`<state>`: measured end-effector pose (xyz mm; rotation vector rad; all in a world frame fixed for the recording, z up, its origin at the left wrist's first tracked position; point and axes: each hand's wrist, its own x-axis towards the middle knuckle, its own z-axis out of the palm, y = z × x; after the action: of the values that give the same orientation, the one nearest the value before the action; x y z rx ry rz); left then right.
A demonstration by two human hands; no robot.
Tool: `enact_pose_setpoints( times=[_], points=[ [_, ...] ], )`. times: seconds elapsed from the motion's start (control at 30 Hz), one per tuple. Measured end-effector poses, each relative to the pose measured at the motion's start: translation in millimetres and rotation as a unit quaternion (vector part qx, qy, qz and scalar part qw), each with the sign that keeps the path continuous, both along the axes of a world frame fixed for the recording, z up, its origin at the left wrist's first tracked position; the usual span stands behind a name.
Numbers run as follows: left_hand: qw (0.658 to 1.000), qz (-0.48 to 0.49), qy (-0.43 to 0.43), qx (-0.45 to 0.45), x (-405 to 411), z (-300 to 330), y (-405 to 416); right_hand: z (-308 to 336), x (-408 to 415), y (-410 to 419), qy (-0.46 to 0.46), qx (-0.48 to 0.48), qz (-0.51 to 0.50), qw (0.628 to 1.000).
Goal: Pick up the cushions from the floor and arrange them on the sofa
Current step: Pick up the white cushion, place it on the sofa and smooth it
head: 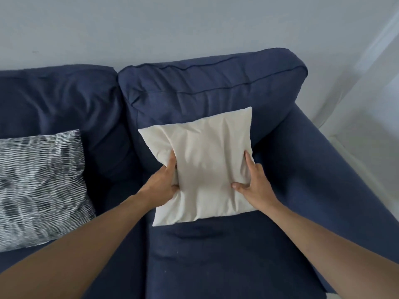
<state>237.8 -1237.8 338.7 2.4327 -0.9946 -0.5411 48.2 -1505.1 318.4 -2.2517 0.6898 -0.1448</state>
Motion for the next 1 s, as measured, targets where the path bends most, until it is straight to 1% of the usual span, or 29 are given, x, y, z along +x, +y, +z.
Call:
enact_pose_setpoints(
  times=[0.13,0.27,0.37,0.57,0.7,0.8,0.9,0.93,1.0],
  points=[
    [1.000,0.004,0.009,0.005,28,-30,-7,-28,21,-7,0.014,0.006,-0.005,1.000],
    [1.000,0.016,0.021,-0.009,41,-52,-1,-42,29,-13,0.038,0.011,-0.014,0.999],
    [0.999,0.034,0.035,-0.009,45,-60,7,-49,29,-18,0.059,0.010,-0.006,0.998],
    [0.993,0.074,0.094,0.001,52,-59,19,-46,31,-28,0.093,0.052,0.011,0.994],
    [0.986,0.131,0.103,-0.020,60,-53,27,-32,31,-40,0.059,0.094,0.008,0.994],
    [0.976,0.183,0.089,-0.083,73,-32,21,-9,41,-52,0.032,0.124,-0.030,0.991],
    [0.951,0.263,0.075,-0.143,87,1,3,21,67,-66,-0.021,0.139,-0.080,0.987],
    [0.944,0.284,0.083,-0.145,93,9,-3,30,79,-72,-0.038,0.141,-0.097,0.985],
    [0.927,0.318,0.144,-0.138,107,20,-15,48,105,-84,-0.067,0.147,-0.112,0.980]
  ],
)
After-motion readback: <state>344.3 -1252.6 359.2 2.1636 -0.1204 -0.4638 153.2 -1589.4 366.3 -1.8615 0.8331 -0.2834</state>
